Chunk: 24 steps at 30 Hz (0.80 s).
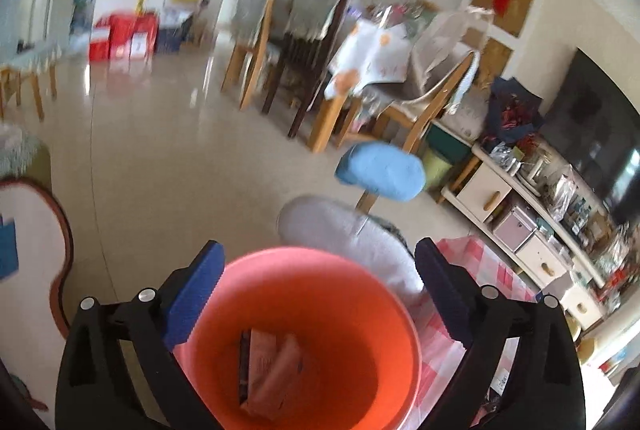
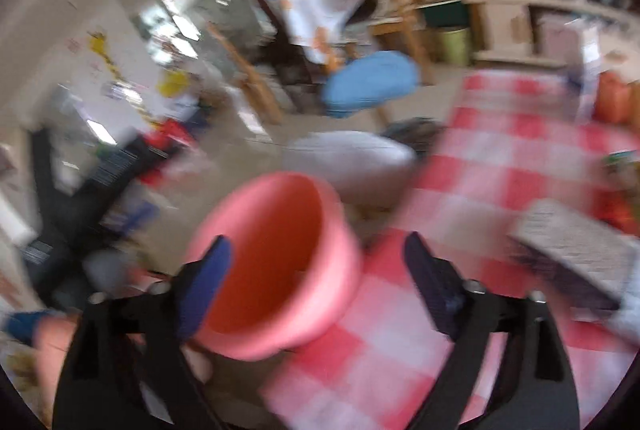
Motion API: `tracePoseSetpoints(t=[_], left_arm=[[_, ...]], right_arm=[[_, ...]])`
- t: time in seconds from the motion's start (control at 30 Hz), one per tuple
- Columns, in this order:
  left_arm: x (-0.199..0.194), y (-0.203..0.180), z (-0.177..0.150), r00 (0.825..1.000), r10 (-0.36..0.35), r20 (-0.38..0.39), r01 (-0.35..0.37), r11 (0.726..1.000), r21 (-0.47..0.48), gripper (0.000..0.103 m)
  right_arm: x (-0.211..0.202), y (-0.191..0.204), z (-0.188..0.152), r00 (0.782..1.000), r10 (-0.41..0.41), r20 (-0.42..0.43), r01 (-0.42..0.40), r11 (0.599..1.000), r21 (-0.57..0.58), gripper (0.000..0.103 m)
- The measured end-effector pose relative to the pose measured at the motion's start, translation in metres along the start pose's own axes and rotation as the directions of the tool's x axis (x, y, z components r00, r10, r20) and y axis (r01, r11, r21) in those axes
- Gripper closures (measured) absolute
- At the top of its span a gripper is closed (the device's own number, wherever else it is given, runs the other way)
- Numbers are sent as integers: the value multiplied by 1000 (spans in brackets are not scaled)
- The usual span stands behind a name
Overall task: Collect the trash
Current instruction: 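Carry both items to the pink basin and open both tools to drop them, then move both empty tools back over the table items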
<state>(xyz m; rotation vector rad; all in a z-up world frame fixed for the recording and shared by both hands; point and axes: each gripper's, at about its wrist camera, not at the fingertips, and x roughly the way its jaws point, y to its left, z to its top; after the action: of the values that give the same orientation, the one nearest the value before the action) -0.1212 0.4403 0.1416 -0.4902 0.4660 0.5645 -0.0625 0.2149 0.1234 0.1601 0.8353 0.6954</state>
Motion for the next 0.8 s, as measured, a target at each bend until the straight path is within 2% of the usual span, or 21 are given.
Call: tracePoseSetpoints(t=[0.03, 0.13, 0.23, 0.3, 0.37, 0.43, 0.53, 0.67, 0.8], left_arm=[[-2, -6, 0, 1000, -4, 10, 4, 1000, 21, 7], [-12, -33, -1, 998, -16, 61, 8, 992, 126, 7], [-25, -57, -6, 995, -29, 100, 7, 977, 211, 7], [-33, -66, -9, 992, -49, 117, 22, 973, 229, 7], [-38, -74, -12, 989, -91, 114, 62, 970, 236, 7], [-42, -82, -14, 986, -133, 97, 107, 966, 235, 7], [-45, -88, -18, 980, -191, 60, 175, 961, 214, 7], [-45, -107, -30, 975, -221, -3, 215, 946, 244, 7], [-49, -126, -45, 969, -245, -30, 242, 925, 294, 7]], right_arm=[[-6, -6, -2, 997, -73, -8, 72, 997, -19, 9], [-17, -20, -11, 981, -194, -5, 194, 980, -44, 4], [-28, -33, -19, 950, -312, -2, 312, 948, -59, 4], [-32, -44, -23, 945, -327, -17, 326, 943, -63, 4], [-38, -55, -29, 950, -308, -47, 305, 950, -61, 4], [-53, -67, -44, 968, -250, -26, 249, 967, -54, 4], [-79, -84, -53, 973, -228, 22, 229, 973, -22, 4], [-102, -99, -61, 958, -282, 54, 282, 959, 9, 4], [-126, -116, -64, 941, -321, 107, 319, 947, 35, 4]])
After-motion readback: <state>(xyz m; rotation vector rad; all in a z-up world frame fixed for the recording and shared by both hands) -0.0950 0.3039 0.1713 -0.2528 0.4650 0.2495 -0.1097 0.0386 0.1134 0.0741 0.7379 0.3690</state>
